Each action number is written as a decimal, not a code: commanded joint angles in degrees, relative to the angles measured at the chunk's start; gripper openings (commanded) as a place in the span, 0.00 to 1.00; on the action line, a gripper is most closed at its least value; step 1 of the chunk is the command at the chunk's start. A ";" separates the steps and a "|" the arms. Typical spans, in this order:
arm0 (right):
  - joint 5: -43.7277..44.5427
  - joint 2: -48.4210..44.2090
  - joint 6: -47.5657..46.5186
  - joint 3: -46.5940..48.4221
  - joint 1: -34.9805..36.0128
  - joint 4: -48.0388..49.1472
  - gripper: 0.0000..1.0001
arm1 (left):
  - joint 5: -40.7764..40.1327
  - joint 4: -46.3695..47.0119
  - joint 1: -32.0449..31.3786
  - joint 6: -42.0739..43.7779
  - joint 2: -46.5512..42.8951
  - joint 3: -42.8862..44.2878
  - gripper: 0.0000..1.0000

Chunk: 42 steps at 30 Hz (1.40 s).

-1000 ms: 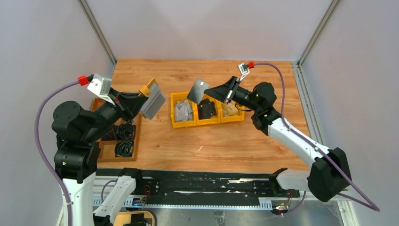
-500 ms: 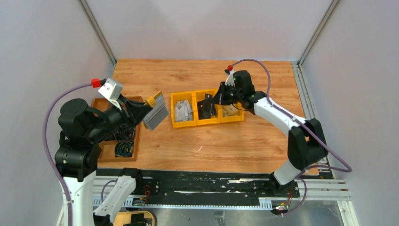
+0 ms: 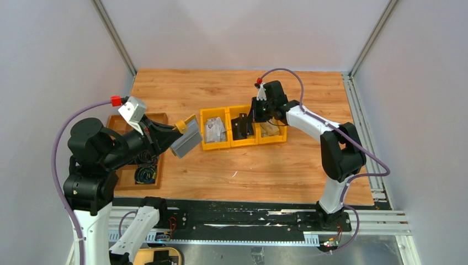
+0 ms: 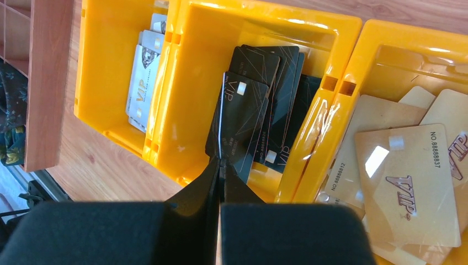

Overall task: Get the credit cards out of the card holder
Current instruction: Place the credit card in the storage box, then place the card holder at the center of the board.

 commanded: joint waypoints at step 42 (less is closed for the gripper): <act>3.68 -30.31 0.81 -15.30 -0.34 1.73 0.54 | 0.73 -8.89 -25.05 28.62 45.39 -10.03 0.00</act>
